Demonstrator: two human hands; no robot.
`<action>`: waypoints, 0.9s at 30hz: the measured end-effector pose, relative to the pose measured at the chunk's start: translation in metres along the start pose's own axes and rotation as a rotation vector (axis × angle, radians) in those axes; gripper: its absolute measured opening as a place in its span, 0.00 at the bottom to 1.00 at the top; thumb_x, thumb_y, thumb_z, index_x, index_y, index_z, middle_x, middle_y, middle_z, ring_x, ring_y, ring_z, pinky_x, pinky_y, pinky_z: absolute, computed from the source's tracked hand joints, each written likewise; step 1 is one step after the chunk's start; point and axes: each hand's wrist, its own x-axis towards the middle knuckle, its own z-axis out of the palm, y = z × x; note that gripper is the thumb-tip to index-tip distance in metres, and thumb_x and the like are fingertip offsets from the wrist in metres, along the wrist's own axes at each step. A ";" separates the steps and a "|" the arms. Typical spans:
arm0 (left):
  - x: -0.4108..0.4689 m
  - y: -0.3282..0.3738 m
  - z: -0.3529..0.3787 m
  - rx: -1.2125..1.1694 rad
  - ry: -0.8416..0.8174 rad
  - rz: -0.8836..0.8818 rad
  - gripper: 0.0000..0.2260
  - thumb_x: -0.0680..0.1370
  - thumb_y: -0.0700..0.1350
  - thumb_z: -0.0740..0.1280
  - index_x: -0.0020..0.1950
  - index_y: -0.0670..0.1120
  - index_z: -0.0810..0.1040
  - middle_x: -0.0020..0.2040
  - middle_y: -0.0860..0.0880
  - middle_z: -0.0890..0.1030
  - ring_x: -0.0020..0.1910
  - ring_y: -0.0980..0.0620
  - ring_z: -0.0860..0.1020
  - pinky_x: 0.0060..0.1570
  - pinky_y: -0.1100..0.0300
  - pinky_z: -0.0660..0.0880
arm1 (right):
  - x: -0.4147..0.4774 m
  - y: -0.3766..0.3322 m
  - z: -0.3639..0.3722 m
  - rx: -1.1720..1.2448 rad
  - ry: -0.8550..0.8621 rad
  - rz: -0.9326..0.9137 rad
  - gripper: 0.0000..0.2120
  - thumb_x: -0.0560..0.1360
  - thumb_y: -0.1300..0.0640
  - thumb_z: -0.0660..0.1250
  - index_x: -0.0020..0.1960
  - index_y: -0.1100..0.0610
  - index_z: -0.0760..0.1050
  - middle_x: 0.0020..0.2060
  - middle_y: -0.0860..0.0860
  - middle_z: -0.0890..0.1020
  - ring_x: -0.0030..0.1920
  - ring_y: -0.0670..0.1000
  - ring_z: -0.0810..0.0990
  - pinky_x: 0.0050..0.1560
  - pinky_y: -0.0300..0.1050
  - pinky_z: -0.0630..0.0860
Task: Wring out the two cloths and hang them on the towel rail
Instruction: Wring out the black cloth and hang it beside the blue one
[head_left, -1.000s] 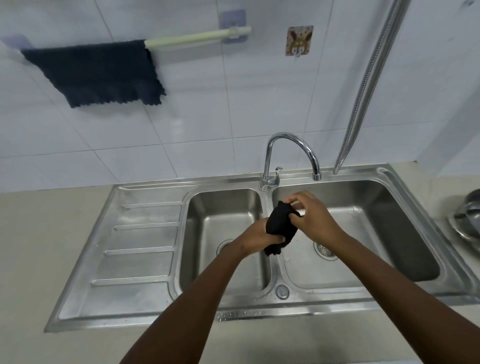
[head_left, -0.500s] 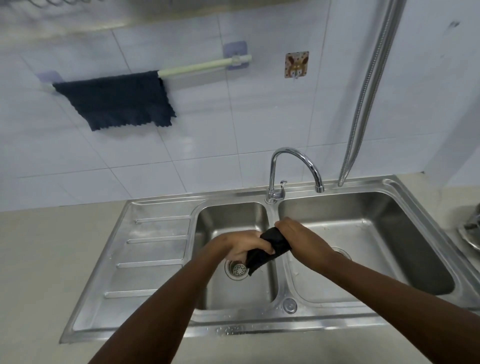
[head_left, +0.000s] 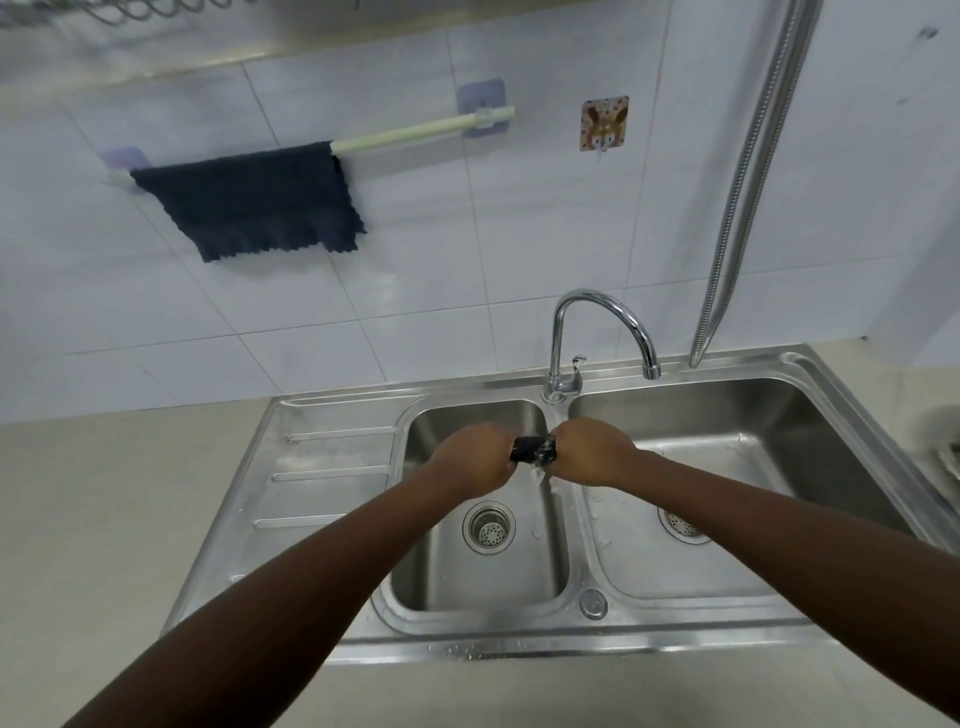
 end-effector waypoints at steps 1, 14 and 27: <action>0.000 -0.002 0.003 0.027 0.039 0.015 0.07 0.76 0.45 0.62 0.48 0.44 0.76 0.46 0.43 0.83 0.43 0.41 0.81 0.40 0.54 0.74 | 0.002 -0.003 -0.002 0.100 -0.069 0.028 0.10 0.69 0.51 0.67 0.36 0.57 0.74 0.29 0.51 0.77 0.33 0.53 0.77 0.32 0.42 0.69; 0.007 -0.023 -0.029 -0.740 -0.659 -0.318 0.03 0.78 0.41 0.64 0.45 0.43 0.73 0.36 0.46 0.79 0.37 0.49 0.82 0.34 0.60 0.79 | -0.006 -0.021 0.001 -0.114 0.390 -0.331 0.23 0.68 0.66 0.68 0.62 0.60 0.70 0.55 0.58 0.76 0.52 0.59 0.75 0.43 0.55 0.76; -0.001 -0.018 -0.046 -0.229 -0.355 -0.230 0.09 0.73 0.49 0.66 0.45 0.44 0.76 0.36 0.48 0.76 0.36 0.48 0.74 0.35 0.58 0.70 | 0.001 -0.032 -0.018 -0.324 0.292 -0.201 0.10 0.72 0.56 0.63 0.53 0.57 0.72 0.42 0.57 0.83 0.42 0.59 0.81 0.38 0.48 0.73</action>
